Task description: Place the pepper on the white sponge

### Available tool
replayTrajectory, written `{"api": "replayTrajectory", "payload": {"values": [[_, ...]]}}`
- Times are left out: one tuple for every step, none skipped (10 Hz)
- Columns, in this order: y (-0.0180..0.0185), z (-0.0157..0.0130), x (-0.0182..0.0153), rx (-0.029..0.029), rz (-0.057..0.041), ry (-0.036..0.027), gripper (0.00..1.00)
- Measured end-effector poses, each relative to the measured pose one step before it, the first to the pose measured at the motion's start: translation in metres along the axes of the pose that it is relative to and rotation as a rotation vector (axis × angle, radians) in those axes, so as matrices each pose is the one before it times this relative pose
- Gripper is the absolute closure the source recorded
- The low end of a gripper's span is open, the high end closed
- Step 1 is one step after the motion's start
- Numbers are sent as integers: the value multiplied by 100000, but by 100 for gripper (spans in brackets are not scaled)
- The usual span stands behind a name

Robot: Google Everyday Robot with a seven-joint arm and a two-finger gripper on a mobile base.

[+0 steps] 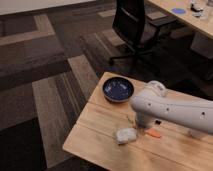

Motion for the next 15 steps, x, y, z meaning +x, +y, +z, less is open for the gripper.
{"api": "replayTrajectory", "payload": {"values": [[385, -286, -1359, 2213, -5023, -1349, 100], [944, -384, -1823, 2404, -8441, -1572, 100], [1445, 131, -1304, 746, -8514, -1323, 100], [654, 326, -469, 151, -4131, -927, 100], [178, 488, -317, 615, -3838, -1180, 100], [-41, 485, -668, 863, -5090, -2247, 100], [272, 836, -1406, 804, -10101, -4486, 100], [248, 355, -326, -173, -3651, -1290, 100], [331, 516, 74, -386, -4551, -1243, 100], [248, 452, 554, -751, -2012, -458, 100], [-104, 313, 976, -571, -708, 57, 100], [-265, 164, 807, -279, -368, 253, 100], [-72, 193, 188, -489, -664, -242, 100], [50, 75, 34, -462, -70, -79, 97], [21, 0, 23, -67, 18, 74, 86]]}}
